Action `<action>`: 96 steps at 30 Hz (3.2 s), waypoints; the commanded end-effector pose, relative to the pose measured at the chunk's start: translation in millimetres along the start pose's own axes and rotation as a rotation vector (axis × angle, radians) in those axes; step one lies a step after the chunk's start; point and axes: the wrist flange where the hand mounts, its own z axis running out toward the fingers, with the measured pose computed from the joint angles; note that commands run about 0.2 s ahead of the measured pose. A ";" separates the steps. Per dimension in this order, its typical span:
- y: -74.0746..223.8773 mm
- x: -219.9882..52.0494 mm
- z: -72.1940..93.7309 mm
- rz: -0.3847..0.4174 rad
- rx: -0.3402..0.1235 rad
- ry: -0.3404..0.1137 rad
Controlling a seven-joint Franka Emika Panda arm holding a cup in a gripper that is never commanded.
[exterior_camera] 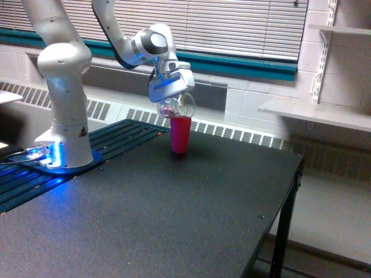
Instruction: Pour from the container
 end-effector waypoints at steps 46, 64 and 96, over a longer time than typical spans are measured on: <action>-9.6 -3.4 -8.5 -0.079 -0.048 -0.003; -27.2 -1.2 -11.1 -0.122 -0.062 0.000; -7.3 3.1 -7.9 -0.084 -0.078 -0.008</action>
